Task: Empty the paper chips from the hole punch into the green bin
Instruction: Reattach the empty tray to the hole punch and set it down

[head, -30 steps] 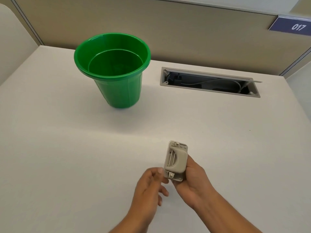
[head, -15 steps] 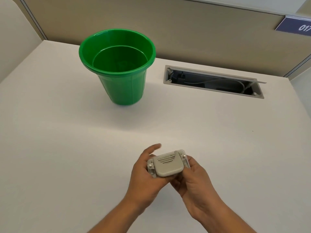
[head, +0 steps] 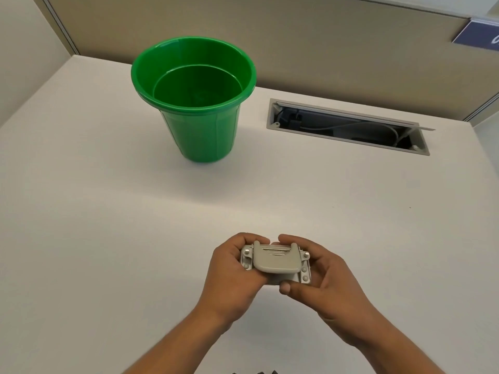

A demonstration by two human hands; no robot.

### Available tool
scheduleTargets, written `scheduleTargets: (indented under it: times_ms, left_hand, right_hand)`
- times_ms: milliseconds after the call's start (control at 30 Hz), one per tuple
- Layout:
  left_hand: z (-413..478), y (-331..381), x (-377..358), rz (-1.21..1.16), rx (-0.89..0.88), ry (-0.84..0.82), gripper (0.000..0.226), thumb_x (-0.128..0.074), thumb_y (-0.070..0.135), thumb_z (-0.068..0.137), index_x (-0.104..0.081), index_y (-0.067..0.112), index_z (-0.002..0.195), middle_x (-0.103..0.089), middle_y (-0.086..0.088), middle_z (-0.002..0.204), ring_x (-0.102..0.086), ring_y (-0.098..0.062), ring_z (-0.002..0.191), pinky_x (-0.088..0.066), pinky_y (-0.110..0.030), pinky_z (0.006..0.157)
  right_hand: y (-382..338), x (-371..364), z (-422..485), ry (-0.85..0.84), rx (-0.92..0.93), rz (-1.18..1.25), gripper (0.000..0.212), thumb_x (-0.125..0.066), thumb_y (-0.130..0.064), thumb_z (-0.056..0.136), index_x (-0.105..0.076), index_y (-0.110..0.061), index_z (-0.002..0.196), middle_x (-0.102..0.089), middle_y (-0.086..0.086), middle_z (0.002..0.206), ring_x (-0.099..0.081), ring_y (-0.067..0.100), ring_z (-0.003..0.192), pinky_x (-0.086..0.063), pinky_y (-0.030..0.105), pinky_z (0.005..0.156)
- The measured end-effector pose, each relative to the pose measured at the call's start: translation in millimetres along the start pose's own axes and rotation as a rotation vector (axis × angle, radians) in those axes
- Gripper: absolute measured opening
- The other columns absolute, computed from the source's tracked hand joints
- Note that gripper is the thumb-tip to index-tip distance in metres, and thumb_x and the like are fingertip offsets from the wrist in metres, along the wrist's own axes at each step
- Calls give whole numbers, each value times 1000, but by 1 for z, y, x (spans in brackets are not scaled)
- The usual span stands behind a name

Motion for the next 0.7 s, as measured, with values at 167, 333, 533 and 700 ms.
scheduleTargets:
  times_ms: [167,333,533,700]
  left_hand:
    - [-4,-2,3,56,75,-6,52,-75,-10,72,-64,25,108,-78,-1,85,-57,-15,42,-47,-25,43]
    - [-6,-1,2,25,84,-63,39,-64,-13,84,-63,16,109,-80,-3,93,-68,-24,52,-55,-27,49]
    - [-1,-2,6,2,103,-37,39,-62,-14,86,-61,16,111,-81,-8,88,-70,-24,52,-55,-25,49]
    - [2,-9,4,-22,123,-52,40,-60,-15,87,-60,16,112,-80,-11,88,-70,-25,53,-56,-24,49]
  right_hand:
    - [4,2,4,11,-29,-13,65,-70,22,74,-62,-18,124,-79,0,110,-74,14,94,-57,25,77]
    - [6,0,7,25,-29,12,67,-71,20,74,-58,-17,129,-78,4,111,-74,18,97,-57,27,80]
    - [5,-4,11,37,-33,33,67,-78,7,74,-52,-19,130,-79,9,101,-74,21,86,-58,31,78]
    - [7,-2,13,80,-59,43,67,-82,2,68,-54,-15,127,-80,13,97,-72,23,79,-57,29,72]
Point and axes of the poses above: each hand's wrist, its own z-axis towards the middle knuckle, its own x-axis out of the back of the hand, y = z × x, the point moved 9 cm from there along z, towards the middle knuckle
